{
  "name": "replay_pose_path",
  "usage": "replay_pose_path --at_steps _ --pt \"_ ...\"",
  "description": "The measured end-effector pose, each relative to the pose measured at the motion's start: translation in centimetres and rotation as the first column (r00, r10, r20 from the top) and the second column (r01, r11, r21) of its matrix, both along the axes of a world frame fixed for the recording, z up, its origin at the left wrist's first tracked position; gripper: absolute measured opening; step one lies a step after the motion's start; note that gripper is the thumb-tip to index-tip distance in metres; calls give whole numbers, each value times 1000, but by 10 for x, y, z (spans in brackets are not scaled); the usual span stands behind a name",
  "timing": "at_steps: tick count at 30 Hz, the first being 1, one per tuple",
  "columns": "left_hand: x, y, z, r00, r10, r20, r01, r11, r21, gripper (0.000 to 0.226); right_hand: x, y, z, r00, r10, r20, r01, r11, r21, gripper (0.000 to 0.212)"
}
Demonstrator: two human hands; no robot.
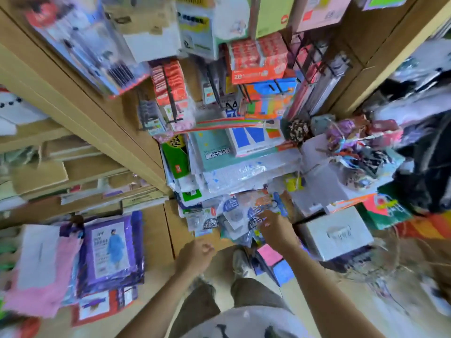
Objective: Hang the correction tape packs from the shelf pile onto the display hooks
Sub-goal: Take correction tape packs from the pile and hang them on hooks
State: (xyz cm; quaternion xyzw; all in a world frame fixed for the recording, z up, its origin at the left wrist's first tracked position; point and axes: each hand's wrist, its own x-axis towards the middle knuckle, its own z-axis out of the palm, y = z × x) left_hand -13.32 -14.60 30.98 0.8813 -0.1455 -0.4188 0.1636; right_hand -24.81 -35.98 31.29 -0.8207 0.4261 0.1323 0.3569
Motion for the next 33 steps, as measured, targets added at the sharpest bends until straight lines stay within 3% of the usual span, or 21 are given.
replay_pose_path --at_steps 7,11,15,18,21,27,31,33 --pt "-39 3 -117 989 -71 -132 77 996 36 13 -38 -22 -110 981 -89 -173 113 984 138 25" --pt "-43 -20 -160 983 -163 -82 167 985 34 14 -53 -49 -175 956 -121 -269 171 970 174 25" --pt "-34 -70 -202 953 -302 -22 303 952 33 29 -63 -80 -233 942 -161 -293 209 968 140 25" --pt "-27 -100 -247 889 -438 131 443 897 -7 35 -66 -105 -274 940 -230 -253 260 961 90 27" --pt "-20 -123 -290 764 -583 277 608 794 -5 51 -65 -123 -307 927 -333 -173 345 938 42 26" --pt "-20 -140 -335 501 -811 303 805 565 182 83 -48 -146 -341 816 -536 -216 564 821 94 34" --pt "-16 -126 -343 454 -804 384 796 559 231 74 -62 -157 -380 710 -692 -128 699 672 243 40" --pt "-8 -119 -344 459 -792 403 774 579 256 71 -53 -155 -365 647 -753 -121 739 581 341 29"
